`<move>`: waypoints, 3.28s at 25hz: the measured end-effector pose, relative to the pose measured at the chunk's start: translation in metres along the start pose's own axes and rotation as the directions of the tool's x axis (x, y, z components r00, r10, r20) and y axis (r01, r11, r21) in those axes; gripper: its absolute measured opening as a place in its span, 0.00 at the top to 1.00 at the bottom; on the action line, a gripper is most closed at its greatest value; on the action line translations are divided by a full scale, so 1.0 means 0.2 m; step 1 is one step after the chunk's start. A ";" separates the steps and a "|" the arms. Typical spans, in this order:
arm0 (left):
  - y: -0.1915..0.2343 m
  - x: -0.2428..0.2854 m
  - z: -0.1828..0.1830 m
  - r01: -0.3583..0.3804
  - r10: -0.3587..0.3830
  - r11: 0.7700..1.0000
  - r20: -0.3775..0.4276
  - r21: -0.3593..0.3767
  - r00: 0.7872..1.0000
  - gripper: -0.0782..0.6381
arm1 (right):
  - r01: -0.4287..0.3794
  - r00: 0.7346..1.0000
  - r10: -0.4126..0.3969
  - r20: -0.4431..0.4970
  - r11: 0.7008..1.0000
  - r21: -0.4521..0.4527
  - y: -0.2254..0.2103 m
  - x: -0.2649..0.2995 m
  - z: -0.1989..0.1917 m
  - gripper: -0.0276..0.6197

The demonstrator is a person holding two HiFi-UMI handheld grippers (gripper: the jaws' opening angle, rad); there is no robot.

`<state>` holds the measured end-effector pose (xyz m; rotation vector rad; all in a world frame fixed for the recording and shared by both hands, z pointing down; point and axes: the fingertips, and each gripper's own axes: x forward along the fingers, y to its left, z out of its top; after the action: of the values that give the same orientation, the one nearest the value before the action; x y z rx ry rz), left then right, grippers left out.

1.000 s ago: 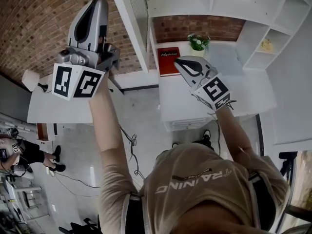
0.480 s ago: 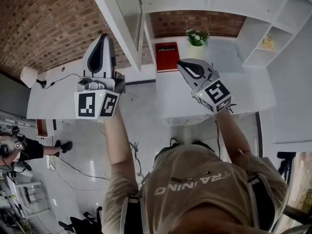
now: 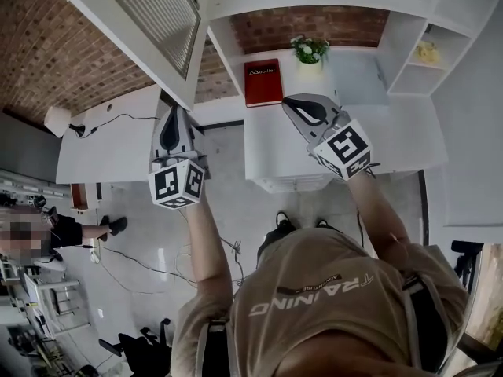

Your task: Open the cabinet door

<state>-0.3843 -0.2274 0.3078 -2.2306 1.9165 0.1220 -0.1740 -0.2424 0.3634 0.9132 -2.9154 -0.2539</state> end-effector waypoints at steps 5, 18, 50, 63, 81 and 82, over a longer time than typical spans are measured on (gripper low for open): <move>-0.14 -0.09 -0.15 -0.027 0.019 0.996 -0.091 -0.090 0.996 0.88 | -0.024 1.000 0.024 0.003 0.999 0.026 -0.01 -0.18 -0.05 0.94; -0.81 -0.17 -0.39 0.069 -0.095 0.991 -0.221 -0.119 0.971 0.88 | -0.032 0.999 0.035 -0.040 0.996 0.083 -0.03 -0.59 -0.30 0.94; -1.05 -0.25 -0.31 0.341 -0.359 0.932 -0.186 -0.124 0.915 0.88 | 0.130 0.991 -0.129 -0.026 0.991 0.038 0.09 -0.62 -0.14 0.94; -1.01 -0.27 -0.29 0.349 -0.370 0.926 -0.162 -0.141 0.915 0.88 | 0.144 0.989 -0.144 -0.040 0.989 0.013 0.12 -0.61 -0.13 0.94; -0.91 -0.24 -0.33 0.330 -0.356 0.930 -0.162 -0.163 0.920 0.88 | 0.126 0.991 -0.126 -0.043 0.992 0.004 0.11 -0.50 -0.13 0.94; -0.91 -0.24 -0.34 0.329 -0.355 0.929 -0.165 -0.167 0.920 0.88 | 0.123 0.991 -0.122 -0.046 0.992 0.005 0.12 -0.49 -0.14 0.94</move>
<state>-0.2171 -0.1699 0.4008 -2.7231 1.6062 -0.0173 -0.1031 -0.1711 0.3924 1.0862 -2.8251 -0.2257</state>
